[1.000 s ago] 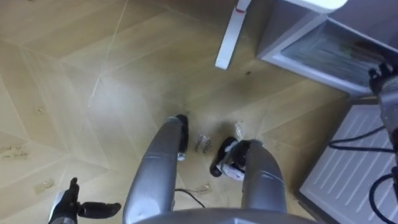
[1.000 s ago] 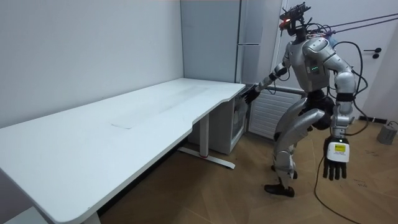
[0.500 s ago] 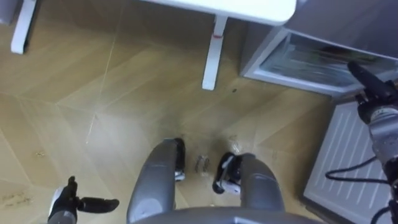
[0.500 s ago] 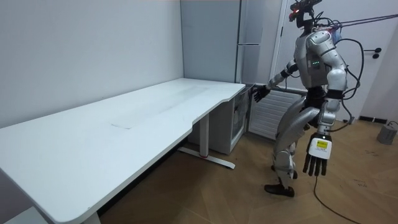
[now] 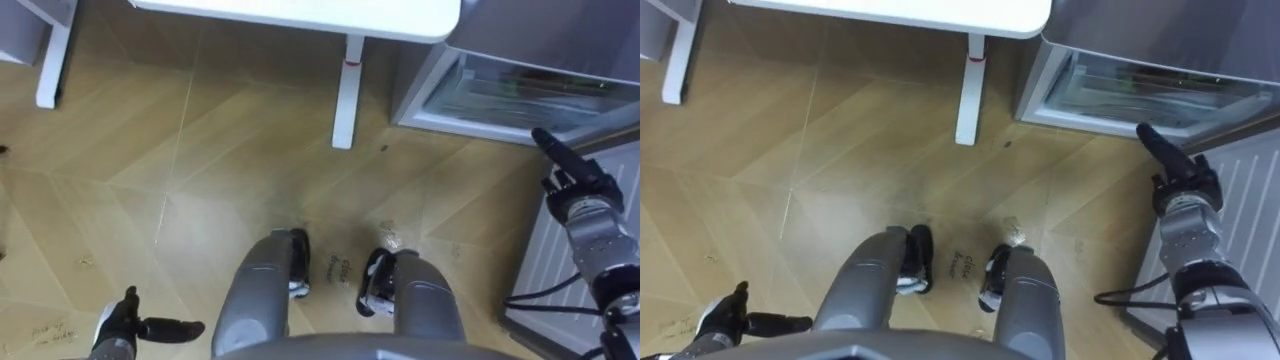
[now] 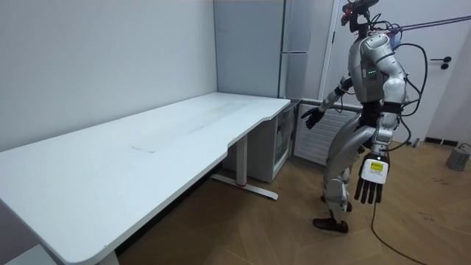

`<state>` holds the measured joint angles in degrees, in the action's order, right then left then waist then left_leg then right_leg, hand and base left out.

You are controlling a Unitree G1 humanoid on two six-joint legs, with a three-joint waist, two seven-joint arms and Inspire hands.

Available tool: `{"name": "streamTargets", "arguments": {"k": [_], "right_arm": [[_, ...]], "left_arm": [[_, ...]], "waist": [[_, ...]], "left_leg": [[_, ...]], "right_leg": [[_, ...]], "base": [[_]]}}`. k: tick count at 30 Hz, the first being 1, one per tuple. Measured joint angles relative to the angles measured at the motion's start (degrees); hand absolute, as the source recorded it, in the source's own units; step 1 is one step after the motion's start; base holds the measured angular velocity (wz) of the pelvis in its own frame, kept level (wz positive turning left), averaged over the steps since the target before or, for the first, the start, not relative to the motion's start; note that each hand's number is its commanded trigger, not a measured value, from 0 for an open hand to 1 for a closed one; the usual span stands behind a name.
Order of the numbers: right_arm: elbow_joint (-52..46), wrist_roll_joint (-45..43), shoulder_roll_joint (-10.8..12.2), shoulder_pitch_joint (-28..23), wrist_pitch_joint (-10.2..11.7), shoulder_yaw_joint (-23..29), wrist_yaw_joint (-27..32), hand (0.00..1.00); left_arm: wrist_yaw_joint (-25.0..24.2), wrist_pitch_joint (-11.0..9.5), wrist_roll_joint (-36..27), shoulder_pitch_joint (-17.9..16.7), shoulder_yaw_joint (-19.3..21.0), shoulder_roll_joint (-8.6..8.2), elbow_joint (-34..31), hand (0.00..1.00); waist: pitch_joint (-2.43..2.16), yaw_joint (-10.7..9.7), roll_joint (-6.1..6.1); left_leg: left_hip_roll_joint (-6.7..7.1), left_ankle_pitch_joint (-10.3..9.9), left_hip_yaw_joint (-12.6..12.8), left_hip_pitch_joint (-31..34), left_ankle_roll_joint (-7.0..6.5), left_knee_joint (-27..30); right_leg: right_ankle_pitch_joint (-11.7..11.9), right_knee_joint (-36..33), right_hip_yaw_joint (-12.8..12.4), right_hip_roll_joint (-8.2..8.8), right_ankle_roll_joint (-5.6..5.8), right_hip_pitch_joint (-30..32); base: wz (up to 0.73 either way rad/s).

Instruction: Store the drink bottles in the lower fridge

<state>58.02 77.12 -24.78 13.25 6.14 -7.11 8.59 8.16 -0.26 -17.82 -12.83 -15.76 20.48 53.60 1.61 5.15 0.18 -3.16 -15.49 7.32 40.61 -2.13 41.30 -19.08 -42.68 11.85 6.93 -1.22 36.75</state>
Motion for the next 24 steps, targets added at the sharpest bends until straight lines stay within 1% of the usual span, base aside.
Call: {"name": "streamTargets", "arguments": {"k": [5,8,9,11,12,13,14,16,17,18,19,20,21,22,23,24], "right_arm": [[-0.2,-1.5,0.3,0.0,0.0,0.0,0.0,0.0],[-0.2,-4.9,0.5,-0.2,-0.1,0.0,0.3,0.0],[-0.4,-5.7,0.5,-0.2,-0.1,0.0,0.5,0.0],[-0.5,-7.1,0.5,-0.5,0.0,0.2,0.6,0.0],[-0.7,-8.4,0.6,-1.2,0.1,0.8,0.6,0.0],[-0.7,-10.3,0.7,-2.0,0.1,1.5,0.4,0.0],[-0.7,-11.3,0.8,-2.5,0.2,1.8,0.3,0.0],[-0.6,-16.4,1.2,-5.6,0.2,2.2,-0.2,0.0],[-0.5,-17.5,1.4,-6.5,0.2,2.2,-0.4,0.0],[-0.4,-19.3,2.3,-9.0,0.2,2.2,-0.8,0.0],[-0.5,-21.3,3.3,-11.1,0.2,2.2,-1.5,0.0],[-0.4,-22.3,3.9,-12.3,0.2,2.2,-1.8,0.0],[0.3,-24.7,5.1,-14.2,0.2,2.3,-2.3,0.0],[1.6,-27.2,6.3,-15.8,0.2,2.3,-2.9,0.0],[2.2,-28.5,6.8,-16.6,0.1,2.3,-3.0,0.0],[2.9,-30.9,7.9,-18.7,0.0,2.3,-3.2,0.0]], "left_arm": [[0.0,0.0,0.0,0.1,0.0,-0.07,-0.3,0.0],[0.1,0.0,0.0,0.0,0.0,-0.08,-0.1,0.0],[0.2,0.0,0.0,0.1,0.0,-0.21,0.0,0.0],[0.2,-0.2,0.0,0.1,0.6,-0.69,0.0,0.0],[0.2,-0.3,0.0,0.1,1.9,-1.34,0.1,0.0],[0.3,-0.4,0.0,0.2,2.7,-1.95,0.5,0.0],[0.3,-0.5,0.0,0.1,2.9,-2.17,0.5,0.0],[0.4,-0.6,-0.1,-0.1,5.5,-3.49,0.8,0.0],[0.4,-0.6,-0.1,-0.1,6.1,-3.76,1.1,0.0],[0.6,-0.8,-0.1,-0.3,6.6,-4.1,1.8,0.0],[0.9,-1.1,0.0,-0.5,6.6,-4.14,2.1,0.0],[1.1,-1.2,0.0,-0.7,6.7,-4.14,2.1,0.0],[1.5,-1.9,0.0,-1.1,6.7,-4.23,2.1,0.0],[1.7,-2.4,0.5,-1.2,6.7,-4.57,2.1,0.0],[1.7,-2.5,0.9,-1.2,6.7,-4.82,2.1,0.0],[2.1,-2.9,1.3,-1.2,6.7,-5.54,2.2,0.0]], "waist": [[0.0,0.0,0.01],[0.07,-0.3,0.13],[0.06,-0.4,0.13],[0.01,-0.5,0.03],[-0.01,-0.5,-0.08],[-0.04,-0.6,-0.11],[-0.07,-0.7,-0.16],[-0.12,-1.0,-0.28],[-0.12,-1.1,-0.42],[-0.19,-1.7,-0.75],[-0.49,-2.3,-1.11],[-0.72,-2.5,-1.32],[-1.14,-3.5,-1.6],[-1.32,-3.8,-1.71],[-1.39,-3.9,-1.75],[-1.64,-4.6,-1.68]], "left_leg": [[-0.04,0.0,0.2,-0.3,0.0,-0.1],[-0.06,0.0,0.3,-2.4,0.06,-1.3],[-0.04,0.2,0.4,-3.8,0.15,-2.4],[0.06,1.0,0.4,-6.0,0.17,-4.8],[0.27,1.7,0.4,-7.6,0.21,-6.8],[0.86,2.4,0.5,-9.3,0.25,-8.6],[0.88,2.7,0.5,-10.2,0.26,-9.6],[0.95,3.6,0.5,-13.9,0.34,-13.5],[0.99,3.8,0.5,-15.1,0.4,-14.5],[1.19,4.1,0.4,-17.8,0.52,-16.3],[1.52,4.1,0.4,-20.3,0.63,-17.7],[1.55,4.1,0.4,-21.4,0.69,-18.4],[1.64,4.1,0.4,-23.4,0.76,-19.9],[1.82,4.1,0.5,-25.7,0.8,-21.2],[1.91,4.1,0.5,-27.0,0.85,-21.8],[2.0,4.0,0.6,-29.0,0.94,-22.9]], "right_leg": [[0.0,0.1,-0.3,-0.11,0.02,-0.1],[0.1,1.5,-0.2,-0.14,0.13,-2.3],[0.4,2.6,-0.2,-0.13,0.29,-3.6],[1.0,4.7,-0.2,-0.13,0.6,-5.7],[1.7,6.5,-0.1,-0.19,0.61,-7.1],[2.3,8.3,0.0,-0.29,0.77,-8.8],[2.6,9.3,0.0,-0.37,0.83,-9.6],[3.9,13.7,0.5,-1.08,1.02,-13.7],[4.3,14.9,0.6,-1.12,1.06,-15.0],[4.7,17.3,0.8,-1.21,1.19,-17.9],[5.1,19.5,1.1,-1.82,1.34,-20.8],[5.3,20.6,1.2,-2.0,1.42,-22.1],[5.5,22.4,1.3,-2.24,1.58,-24.4],[6.0,24.1,1.3,-2.41,1.8,-26.9],[6.2,25.0,1.3,-2.44,1.94,-28.1],[6.4,26.6,1.2,-2.52,2.22,-30.3]], "base": [[0.0],[0.0],[0.0],[0.0],[0.03],[0.04],[0.07],[0.02],[0.0],[0.0],[0.0],[0.04],[0.0],[0.0],[-0.05],[-0.07]]}}
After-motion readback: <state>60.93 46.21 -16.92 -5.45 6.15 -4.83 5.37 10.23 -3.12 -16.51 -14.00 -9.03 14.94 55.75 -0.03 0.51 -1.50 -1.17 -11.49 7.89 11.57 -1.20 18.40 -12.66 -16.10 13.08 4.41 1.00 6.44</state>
